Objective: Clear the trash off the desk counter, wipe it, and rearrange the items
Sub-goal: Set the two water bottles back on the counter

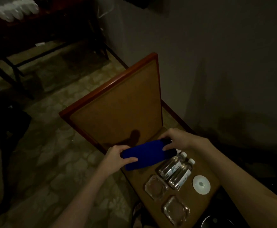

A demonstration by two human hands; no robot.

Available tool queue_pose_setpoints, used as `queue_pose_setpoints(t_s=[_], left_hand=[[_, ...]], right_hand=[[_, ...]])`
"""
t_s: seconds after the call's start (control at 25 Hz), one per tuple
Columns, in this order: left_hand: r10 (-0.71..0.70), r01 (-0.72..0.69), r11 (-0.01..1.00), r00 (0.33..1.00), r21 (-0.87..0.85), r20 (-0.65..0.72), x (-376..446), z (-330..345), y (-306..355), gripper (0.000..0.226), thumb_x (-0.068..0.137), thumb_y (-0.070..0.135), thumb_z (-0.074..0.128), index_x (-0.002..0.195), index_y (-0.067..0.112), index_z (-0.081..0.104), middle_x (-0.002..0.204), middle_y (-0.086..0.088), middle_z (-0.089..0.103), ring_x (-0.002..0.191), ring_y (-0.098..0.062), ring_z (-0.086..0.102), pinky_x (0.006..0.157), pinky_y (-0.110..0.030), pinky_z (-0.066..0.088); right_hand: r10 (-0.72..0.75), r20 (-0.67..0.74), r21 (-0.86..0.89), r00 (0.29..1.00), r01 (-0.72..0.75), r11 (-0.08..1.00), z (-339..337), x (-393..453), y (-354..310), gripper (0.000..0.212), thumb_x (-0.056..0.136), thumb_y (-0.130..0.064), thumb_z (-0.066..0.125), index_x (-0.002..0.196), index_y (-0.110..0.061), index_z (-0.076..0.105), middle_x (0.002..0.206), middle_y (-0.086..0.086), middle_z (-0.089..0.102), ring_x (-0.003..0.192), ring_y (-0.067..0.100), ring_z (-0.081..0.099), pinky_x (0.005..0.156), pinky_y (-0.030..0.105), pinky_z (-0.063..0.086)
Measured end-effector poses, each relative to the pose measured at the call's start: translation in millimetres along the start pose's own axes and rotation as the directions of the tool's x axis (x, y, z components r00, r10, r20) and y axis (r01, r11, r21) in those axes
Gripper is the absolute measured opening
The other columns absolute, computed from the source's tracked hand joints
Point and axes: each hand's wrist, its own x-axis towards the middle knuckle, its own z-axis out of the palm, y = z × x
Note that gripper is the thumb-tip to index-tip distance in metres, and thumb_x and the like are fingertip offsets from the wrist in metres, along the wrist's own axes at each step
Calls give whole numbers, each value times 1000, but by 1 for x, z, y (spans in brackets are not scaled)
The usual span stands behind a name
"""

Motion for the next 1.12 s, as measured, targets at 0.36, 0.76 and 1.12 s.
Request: queue_pose_setpoints(t_s=[0.36,0.76,1.12], left_hand=[[-151,156,986,984,50,-90,127,44,-127,61,78,39,75,127,6,58,122,-4,63,115,-19,57,94,-32,49],[-276,270,926,961,263,-16,192,118,-185,53,92,29,62,138,12,46,133,-10,57,124,-24,53,94,-25,41],[-231,239,924,971,298,-64,181,115,-119,51,84,40,69,128,20,54,128,-3,58,120,-21,53,84,-30,47]], right_hand=[[155,15,-186,988,-150,971,56,174,96,47,92,-23,60,137,-19,48,135,4,50,119,24,50,99,37,45],[238,-85,-423,967,-252,870,126,235,145,37,99,-9,38,136,-11,44,132,13,53,120,27,52,98,35,40],[443,-265,540,856,-249,804,131,136,131,41,87,-17,67,127,-9,60,124,8,63,112,19,60,88,23,46]])
